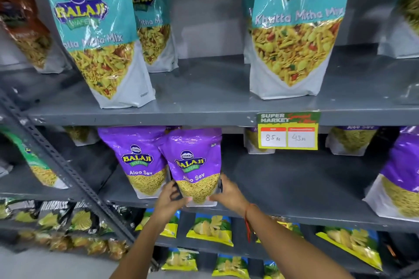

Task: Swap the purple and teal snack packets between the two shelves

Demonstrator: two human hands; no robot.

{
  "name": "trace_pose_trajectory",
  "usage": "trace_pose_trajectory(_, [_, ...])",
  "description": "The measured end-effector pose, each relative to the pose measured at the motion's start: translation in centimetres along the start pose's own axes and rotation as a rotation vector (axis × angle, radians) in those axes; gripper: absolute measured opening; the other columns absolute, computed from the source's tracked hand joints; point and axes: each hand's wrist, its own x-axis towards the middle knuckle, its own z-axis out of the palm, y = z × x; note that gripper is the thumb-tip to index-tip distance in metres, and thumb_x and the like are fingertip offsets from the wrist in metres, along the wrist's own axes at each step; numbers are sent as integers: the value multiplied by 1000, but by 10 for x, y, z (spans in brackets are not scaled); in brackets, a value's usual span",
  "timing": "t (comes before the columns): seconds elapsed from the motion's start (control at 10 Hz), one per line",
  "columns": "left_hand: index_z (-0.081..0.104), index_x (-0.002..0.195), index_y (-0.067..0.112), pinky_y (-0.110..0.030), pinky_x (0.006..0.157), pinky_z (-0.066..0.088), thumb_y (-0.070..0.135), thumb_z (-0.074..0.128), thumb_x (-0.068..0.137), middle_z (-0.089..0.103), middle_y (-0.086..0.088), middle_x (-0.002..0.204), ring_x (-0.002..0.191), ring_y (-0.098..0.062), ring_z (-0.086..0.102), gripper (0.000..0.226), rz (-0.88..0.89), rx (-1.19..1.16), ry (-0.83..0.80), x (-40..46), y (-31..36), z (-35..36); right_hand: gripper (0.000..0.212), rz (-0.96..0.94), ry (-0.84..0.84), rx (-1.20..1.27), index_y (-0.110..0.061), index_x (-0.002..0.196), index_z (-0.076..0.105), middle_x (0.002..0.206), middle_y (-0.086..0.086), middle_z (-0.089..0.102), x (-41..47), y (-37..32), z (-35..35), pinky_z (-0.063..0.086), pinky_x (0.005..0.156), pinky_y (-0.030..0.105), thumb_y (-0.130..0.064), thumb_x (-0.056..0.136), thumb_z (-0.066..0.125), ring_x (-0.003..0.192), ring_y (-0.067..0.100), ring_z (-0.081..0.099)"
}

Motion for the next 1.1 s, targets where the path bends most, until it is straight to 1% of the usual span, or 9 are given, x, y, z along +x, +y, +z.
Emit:
trace_pose_trajectory(0.1, [61,107,22,-21,73,53,22,85,61,72,-1,101,100,-22,68,52,67,47,58,4,4,1,72,-30,72,54,-10,134,51,126,8,68,2,0,3,53,97,37,-11,71,84,116,22,64])
trace_pose_trajectory(0.2, [64,109,14,-22,79,54,6,77,76,76,9,93,90,-4,69,36,117,24,61,4,16,14,72,-45,116,101,-13,136,51,116,2,70,-7,3,-7,53,93,34,-7,71,82,106,19,65])
trace_pose_trajectory(0.4, [65,101,24,-15,77,54,21,82,68,78,15,84,85,0,70,37,190,0,6,6,33,69,75,-23,187,172,-22,130,55,114,2,73,-31,30,-62,57,97,43,-27,60,82,111,24,69])
trace_pose_trajectory(0.5, [66,104,20,-20,80,55,21,82,69,78,3,95,90,-7,72,38,222,7,-33,1,40,106,62,35,205,163,-22,127,54,119,1,70,-48,39,-102,54,100,37,-4,74,80,116,21,66])
trace_pose_trajectory(0.6, [66,108,18,-28,85,57,32,82,65,77,-5,101,95,-12,72,48,219,-4,-73,-1,41,136,61,39,209,128,-20,129,52,125,4,68,-64,51,-130,55,96,29,-1,78,78,117,20,65])
trace_pose_trajectory(0.7, [65,109,18,-31,87,57,17,81,73,77,-6,103,95,-11,72,40,198,3,-99,1,39,156,59,59,218,109,-23,126,55,124,2,69,-71,64,-144,55,101,40,-7,76,81,117,21,66])
trace_pose_trajectory(0.8, [65,102,26,-23,81,57,16,80,74,77,-1,99,90,-5,72,34,209,12,-101,-1,36,166,53,69,213,108,-40,108,54,111,-12,68,-73,71,-150,54,101,45,-9,76,82,111,19,66])
trace_pose_trajectory(0.9, [64,95,34,-14,75,54,15,80,74,76,5,96,85,2,71,33,227,23,-100,-4,36,170,51,76,199,113,-39,105,52,109,-13,67,-75,72,-152,53,102,46,-6,78,81,116,23,65])
trace_pose_trajectory(1.1, [63,118,20,-19,82,56,17,81,73,72,-9,114,98,-14,69,49,187,-70,-49,-11,37,166,71,20,241,240,-44,122,43,128,-2,60,-84,65,-145,52,103,43,-18,72,86,125,21,58])
